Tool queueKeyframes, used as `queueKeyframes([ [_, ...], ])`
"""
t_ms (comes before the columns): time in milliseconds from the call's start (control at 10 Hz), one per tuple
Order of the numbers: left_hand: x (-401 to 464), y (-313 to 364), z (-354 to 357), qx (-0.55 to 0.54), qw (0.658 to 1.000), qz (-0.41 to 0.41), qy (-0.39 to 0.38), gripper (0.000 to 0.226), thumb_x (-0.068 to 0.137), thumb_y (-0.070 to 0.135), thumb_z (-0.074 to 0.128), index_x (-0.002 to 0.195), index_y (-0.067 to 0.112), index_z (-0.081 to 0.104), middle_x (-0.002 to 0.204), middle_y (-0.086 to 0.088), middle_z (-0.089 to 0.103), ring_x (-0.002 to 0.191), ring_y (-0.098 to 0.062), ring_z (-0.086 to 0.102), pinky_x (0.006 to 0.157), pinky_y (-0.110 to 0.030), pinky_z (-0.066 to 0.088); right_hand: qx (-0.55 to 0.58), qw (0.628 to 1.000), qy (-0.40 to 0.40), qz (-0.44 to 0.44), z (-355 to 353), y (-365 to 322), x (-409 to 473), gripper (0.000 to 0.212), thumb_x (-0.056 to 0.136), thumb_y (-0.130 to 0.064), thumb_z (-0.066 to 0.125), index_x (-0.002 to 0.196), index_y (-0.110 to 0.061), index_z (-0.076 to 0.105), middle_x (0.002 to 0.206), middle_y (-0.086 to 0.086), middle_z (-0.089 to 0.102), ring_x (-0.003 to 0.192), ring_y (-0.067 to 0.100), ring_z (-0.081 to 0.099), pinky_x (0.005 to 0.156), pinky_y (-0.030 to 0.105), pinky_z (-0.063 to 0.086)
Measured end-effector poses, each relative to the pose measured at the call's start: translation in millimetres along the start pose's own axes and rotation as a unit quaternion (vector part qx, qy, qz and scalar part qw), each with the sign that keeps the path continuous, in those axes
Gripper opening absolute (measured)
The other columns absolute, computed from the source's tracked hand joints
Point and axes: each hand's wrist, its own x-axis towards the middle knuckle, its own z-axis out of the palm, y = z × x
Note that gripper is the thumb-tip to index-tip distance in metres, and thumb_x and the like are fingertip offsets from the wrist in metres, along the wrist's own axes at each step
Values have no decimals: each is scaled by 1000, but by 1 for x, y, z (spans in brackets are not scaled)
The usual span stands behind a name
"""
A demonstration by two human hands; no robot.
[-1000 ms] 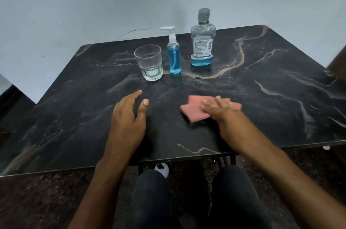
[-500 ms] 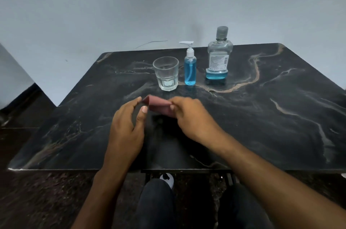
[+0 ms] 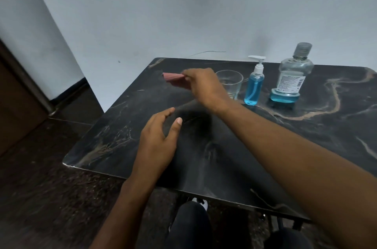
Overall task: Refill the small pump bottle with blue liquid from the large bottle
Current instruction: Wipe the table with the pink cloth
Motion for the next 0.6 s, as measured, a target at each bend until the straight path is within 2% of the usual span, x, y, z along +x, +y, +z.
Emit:
queueKeyframes([
  [100,4,2,2,-8,1000,-2,0,37,99,31,64,136,23,63,126,16,60,120,-8,61,105,-26,46,-126,988,-37,-78,22,2,2,25,94,-18,49,113,-18,65,109,7,71,105,27,65,86,34,50],
  [200,3,3,5,-13,1000,-6,-5,38,100,32,63,137,22,62,133,10,63,123,-9,61,108,-30,47,-146,980,-126,-58,46,5,-10,29,97,-19,43,121,-19,61,120,9,67,114,29,61,95,39,48],
  [300,2,2,5,-11,1000,-6,-4,40,100,32,63,138,21,62,136,8,63,123,-9,61,108,-29,47,-129,979,-151,-40,65,10,-19,30,96,-19,45,121,-16,61,123,12,66,115,30,60,90,36,47],
  [500,8,-2,3,-2,1000,-2,-6,39,99,30,64,136,19,64,132,7,64,120,-11,62,105,-26,46,-121,973,-193,-25,70,14,-18,29,100,-17,43,120,-9,63,125,16,63,120,33,54,91,36,40],
  [600,15,-4,5,8,1000,10,-1,37,98,29,66,134,19,64,127,7,65,115,-12,64,100,-23,46,-106,970,-214,-33,60,10,-23,39,105,-20,42,139,-6,52,150,14,47,141,31,37,114,41,27],
])
